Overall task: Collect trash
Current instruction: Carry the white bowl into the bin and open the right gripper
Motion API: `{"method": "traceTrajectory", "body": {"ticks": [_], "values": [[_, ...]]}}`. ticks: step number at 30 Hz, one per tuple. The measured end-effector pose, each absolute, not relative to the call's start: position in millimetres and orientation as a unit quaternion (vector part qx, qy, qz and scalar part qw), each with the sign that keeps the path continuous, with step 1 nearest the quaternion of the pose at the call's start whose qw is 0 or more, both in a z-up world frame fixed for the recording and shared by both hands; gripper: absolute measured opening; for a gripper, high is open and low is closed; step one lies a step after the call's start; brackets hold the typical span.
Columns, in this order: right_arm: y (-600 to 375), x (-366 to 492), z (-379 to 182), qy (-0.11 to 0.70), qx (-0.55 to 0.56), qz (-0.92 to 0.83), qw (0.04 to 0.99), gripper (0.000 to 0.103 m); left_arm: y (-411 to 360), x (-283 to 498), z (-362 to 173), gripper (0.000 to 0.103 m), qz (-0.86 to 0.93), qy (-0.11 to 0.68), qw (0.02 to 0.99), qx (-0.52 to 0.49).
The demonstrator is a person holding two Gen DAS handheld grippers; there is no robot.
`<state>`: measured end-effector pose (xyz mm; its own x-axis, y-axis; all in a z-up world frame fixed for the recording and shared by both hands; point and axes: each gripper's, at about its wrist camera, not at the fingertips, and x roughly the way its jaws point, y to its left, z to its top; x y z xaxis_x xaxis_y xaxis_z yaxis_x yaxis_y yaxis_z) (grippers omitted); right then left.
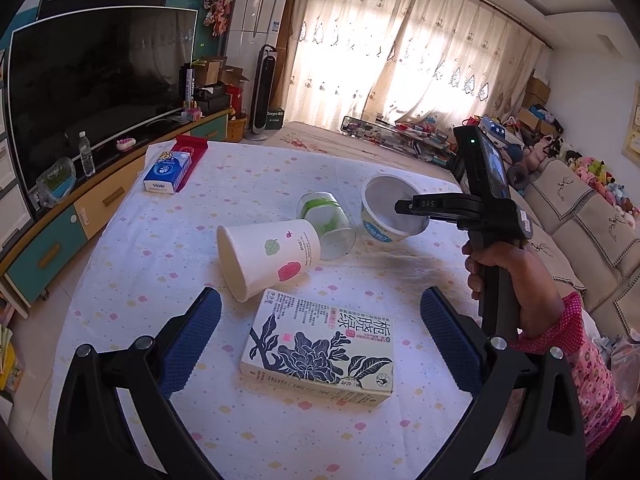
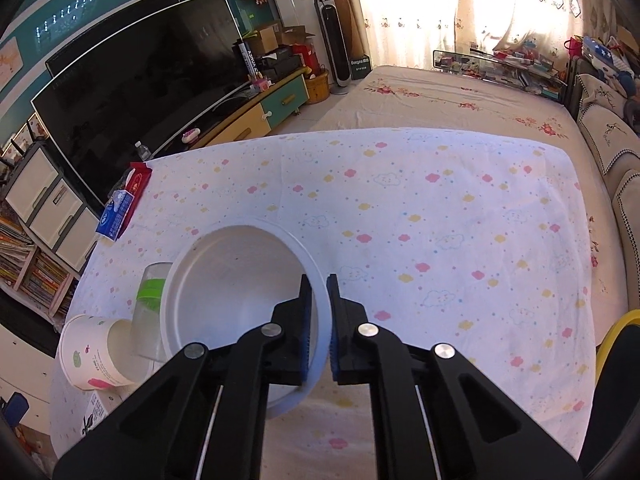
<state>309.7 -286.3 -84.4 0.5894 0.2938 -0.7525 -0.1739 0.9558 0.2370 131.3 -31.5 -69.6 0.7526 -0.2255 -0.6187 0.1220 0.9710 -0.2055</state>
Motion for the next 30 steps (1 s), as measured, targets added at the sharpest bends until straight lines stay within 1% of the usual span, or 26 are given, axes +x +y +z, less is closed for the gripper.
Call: {"method": "traceTrajectory", "body": {"ticks": [5, 11, 23, 30], "values": [[-318, 283, -71, 0.411, 0.074, 0.115, 0.901, 0.007, -39, 132, -72, 0.098, -0.099, 0.342, 0.932, -0.072], [-387, 246, -68, 0.393, 0.102, 0.071, 0.911, 0.007, -52, 131, -75, 0.098, -0.105, 0.348, 0.929, -0.063], [-540, 179, -102, 0.391, 0.168, -0.058, 0.903, 0.007, -82, 131, -87, 0.098, -0.113, 0.364, 0.923, -0.052], [-579, 158, -131, 0.406, 0.178, -0.094, 0.891, 0.007, -97, 133, -91, 0.098, -0.119, 0.373, 0.919, -0.042]]}}
